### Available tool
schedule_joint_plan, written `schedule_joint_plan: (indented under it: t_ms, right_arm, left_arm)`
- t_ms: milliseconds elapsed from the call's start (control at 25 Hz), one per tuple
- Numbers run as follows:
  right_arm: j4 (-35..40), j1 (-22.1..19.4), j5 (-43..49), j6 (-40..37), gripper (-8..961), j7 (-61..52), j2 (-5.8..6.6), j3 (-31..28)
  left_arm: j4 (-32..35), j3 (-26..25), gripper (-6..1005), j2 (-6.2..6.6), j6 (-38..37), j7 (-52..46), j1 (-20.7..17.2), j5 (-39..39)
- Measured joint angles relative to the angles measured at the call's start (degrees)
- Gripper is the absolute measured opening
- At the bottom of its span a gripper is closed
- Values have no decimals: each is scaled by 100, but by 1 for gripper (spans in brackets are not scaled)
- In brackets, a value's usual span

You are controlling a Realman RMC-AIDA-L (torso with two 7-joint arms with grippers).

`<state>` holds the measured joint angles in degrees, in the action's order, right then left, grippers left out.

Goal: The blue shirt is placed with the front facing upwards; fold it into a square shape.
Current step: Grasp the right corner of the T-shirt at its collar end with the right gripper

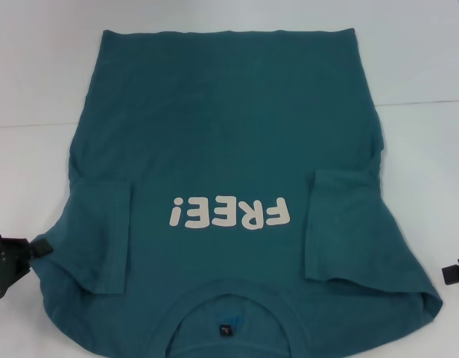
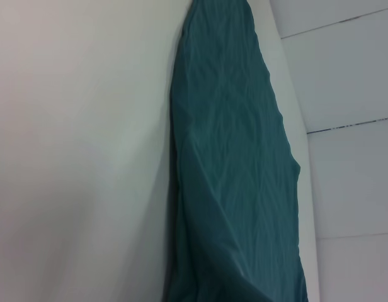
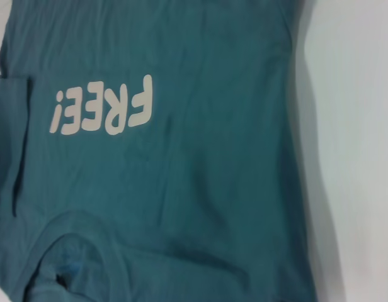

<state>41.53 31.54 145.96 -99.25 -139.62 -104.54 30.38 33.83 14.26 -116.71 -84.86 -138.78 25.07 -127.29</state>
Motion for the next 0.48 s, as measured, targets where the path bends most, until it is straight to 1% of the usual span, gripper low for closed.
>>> schedule_joint_plan:
  t_ms: [40, 80, 120, 200, 320, 480]
  right_arm:
    - [-8, 26, 55, 47, 815, -2, -31, 3]
    - [-14, 63, 156, 134, 815, -1, -101, 7]
    - [-14, 63, 156, 134, 815, -1, -101, 7]
    - [-9, 92, 259, 227, 815, 14, -175, 22]
    - [-1, 108, 315, 337, 815, 38, -251, 79]
    - [0, 108, 318, 462, 815, 42, -315, 147]
  left_arm:
    - [0, -2, 5, -1, -2, 0, -2, 0]
    - [0, -4, 5, -1, -3, 0, -5, 1]
    - [0, -4, 5, -1, -3, 0, -7, 2]
    - [0, -2, 5, -1, -4, 0, -11, 3]
    - [1, 0, 5, -1, -4, 0, -11, 3]
    - [1, -1, 5, -7, -4, 0, -13, 3]
